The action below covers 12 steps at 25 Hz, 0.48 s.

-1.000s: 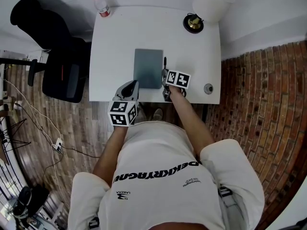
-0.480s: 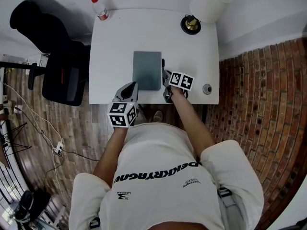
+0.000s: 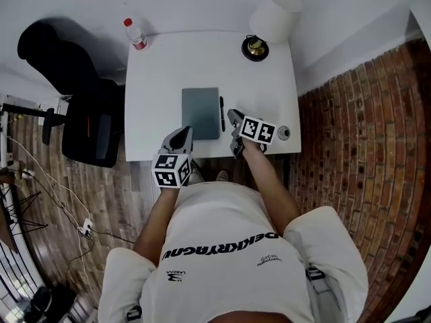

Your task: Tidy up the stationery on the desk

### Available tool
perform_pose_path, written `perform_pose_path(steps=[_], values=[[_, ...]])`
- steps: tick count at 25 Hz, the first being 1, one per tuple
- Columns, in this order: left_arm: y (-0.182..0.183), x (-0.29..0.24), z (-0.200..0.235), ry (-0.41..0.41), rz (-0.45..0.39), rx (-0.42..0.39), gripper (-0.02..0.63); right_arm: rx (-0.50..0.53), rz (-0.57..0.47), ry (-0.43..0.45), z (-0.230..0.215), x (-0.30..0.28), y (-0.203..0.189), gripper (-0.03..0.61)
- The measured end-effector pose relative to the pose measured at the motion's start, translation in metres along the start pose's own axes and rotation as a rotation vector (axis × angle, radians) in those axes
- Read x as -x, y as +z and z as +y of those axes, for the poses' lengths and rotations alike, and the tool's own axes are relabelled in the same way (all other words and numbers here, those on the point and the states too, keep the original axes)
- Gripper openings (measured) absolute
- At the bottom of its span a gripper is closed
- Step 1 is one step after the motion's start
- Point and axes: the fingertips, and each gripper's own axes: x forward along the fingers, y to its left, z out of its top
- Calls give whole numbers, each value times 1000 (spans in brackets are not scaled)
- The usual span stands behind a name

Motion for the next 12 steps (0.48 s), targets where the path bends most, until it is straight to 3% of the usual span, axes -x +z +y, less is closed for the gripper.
perform_pose_path(steps=[12], values=[[32,7,-21,-24,-88,-68,-2,289,-214,37,67,68,38,28]])
